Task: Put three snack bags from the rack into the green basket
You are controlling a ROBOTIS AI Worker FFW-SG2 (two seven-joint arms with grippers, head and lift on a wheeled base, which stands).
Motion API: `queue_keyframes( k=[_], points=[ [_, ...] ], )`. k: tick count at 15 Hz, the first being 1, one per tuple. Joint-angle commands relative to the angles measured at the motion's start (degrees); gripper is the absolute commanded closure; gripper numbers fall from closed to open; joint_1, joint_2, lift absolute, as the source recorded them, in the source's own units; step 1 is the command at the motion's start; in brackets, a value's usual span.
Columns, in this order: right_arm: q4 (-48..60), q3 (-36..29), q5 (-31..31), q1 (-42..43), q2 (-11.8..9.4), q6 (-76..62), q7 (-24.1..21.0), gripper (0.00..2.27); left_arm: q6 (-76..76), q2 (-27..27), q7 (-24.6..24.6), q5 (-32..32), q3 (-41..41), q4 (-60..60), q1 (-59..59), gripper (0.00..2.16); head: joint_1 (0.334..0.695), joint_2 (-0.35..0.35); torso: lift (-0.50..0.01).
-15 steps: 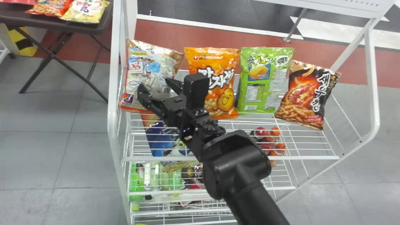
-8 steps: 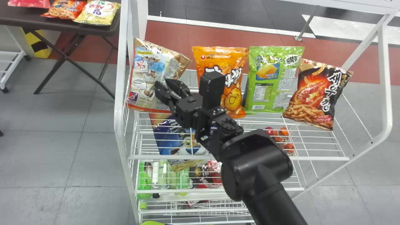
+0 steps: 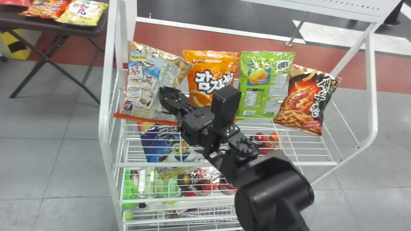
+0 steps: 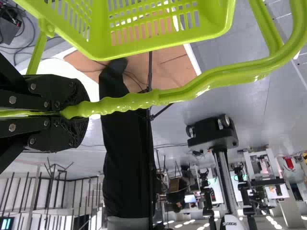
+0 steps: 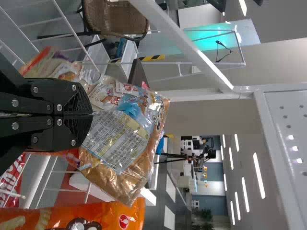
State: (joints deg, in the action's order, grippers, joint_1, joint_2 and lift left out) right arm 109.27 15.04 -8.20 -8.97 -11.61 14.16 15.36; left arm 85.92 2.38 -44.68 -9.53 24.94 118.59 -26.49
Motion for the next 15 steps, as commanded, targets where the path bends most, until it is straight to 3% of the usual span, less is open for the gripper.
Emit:
queue_keyframes(
  k=[1,5,7,9,11,15],
  points=[
    [8.8,-3.1,0.2,-6.2,-3.1,3.6,0.0,2.13,-0.2,0.0,-0.1,-0.9,-1.4,0.7,-0.2,1.42,0.695,-0.312,0.000],
    [23.7,-16.3,-6.1,-18.0,-7.8,12.2,3.2,2.13,-0.9,-0.3,-0.8,-4.5,-5.6,1.3,-0.4,1.42,0.695,-0.350,0.000],
    [30.0,-27.2,-10.7,-25.0,-7.7,14.8,7.3,2.13,-1.6,-0.6,-1.0,-6.5,-7.8,1.5,-0.6,1.42,0.695,-0.350,0.000],
    [32.5,-34.1,-12.6,-26.5,-6.3,22.5,12.9,2.13,-3.7,-1.1,-1.0,-8.2,-10.4,2.2,-1.8,1.42,0.695,-0.350,0.000],
    [33.5,-38.5,-12.3,-26.5,-4.2,29.2,20.4,2.13,-5.8,-1.8,-1.0,-8.4,-11.8,3.4,-3.2,1.42,0.695,-0.350,0.000],
    [29.1,-42.2,-11.0,-32.4,-4.2,29.9,29.2,2.13,-8.4,-2.5,-0.8,-8.4,-12.1,4.7,-4.2,1.42,0.695,-0.350,0.000]
  ],
)
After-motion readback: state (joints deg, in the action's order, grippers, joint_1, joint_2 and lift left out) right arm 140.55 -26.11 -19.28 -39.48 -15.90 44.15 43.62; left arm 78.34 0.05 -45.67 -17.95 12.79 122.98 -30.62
